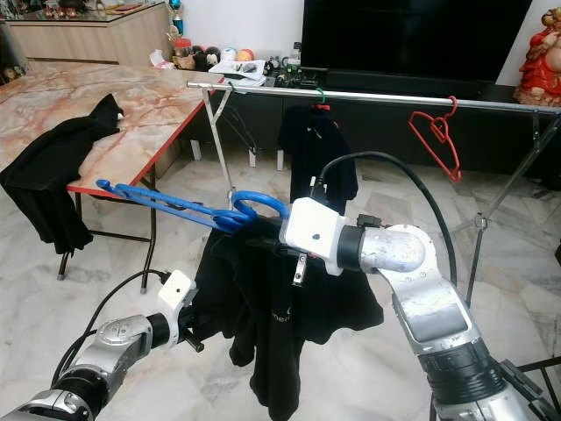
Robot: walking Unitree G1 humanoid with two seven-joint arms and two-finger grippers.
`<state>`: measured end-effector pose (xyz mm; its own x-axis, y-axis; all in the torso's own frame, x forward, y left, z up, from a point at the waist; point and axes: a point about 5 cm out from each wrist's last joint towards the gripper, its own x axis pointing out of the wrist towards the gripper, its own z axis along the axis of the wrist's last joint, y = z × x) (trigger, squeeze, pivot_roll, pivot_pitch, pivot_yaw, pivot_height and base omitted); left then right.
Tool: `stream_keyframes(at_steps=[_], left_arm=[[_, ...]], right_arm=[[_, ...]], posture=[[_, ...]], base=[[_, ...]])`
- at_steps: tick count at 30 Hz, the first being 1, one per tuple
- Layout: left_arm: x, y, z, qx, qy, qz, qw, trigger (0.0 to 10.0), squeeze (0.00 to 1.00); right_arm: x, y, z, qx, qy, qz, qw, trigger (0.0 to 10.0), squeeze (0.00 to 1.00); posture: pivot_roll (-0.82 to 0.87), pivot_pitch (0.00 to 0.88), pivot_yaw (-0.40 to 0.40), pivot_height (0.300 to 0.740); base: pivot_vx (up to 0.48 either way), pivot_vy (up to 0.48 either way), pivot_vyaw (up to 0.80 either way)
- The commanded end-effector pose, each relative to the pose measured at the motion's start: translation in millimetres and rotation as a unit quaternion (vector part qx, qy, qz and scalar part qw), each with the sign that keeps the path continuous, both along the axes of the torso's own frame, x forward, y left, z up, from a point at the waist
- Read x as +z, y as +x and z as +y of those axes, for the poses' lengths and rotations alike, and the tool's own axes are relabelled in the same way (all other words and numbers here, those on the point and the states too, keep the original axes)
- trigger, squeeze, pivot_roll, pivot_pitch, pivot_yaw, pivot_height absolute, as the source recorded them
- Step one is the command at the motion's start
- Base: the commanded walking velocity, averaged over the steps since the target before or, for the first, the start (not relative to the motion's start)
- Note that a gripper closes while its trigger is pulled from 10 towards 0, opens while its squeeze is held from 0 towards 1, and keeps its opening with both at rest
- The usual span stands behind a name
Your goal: Hang hanger
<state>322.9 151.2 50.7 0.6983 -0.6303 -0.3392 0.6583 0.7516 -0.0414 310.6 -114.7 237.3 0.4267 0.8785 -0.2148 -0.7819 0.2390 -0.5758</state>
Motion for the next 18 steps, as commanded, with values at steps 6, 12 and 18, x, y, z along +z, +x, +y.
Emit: stream_keyframes(at_steps=[6, 12, 18], left_arm=[[-3.0, -3.5, 7.6, 0.004, 0.007, 0.007, 1.000, 0.0, 0.00], [-7.6, -8.4, 19.1, 0.016, 0.023, 0.012, 1.000, 0.0, 0.00], [-13.4, -14.7, 28.4, 0.022, 0.037, 0.022, 0.999, 0.0, 0.00]], right_arm=[[-2.0, 3.4, -7.1, -0.021, -0.022, -0.016, 0.999, 10.0, 0.00], [-16.5, 5.9, -25.8, -0.039, -0.059, 0.000, 0.998, 10.0, 0.00], [-42.2, -2.3, -55.2, -0.025, -0.088, 0.073, 0.993, 10.0, 0.00]], posture=[[0.04, 0.020, 0.001, 0.740], [0.04, 0.022, 0.003, 0.740], [0.05, 0.026, 0.003, 0.740]], base=[[0.000, 0.000, 0.00], [0.000, 0.000, 0.00], [0.000, 0.000, 0.00]])
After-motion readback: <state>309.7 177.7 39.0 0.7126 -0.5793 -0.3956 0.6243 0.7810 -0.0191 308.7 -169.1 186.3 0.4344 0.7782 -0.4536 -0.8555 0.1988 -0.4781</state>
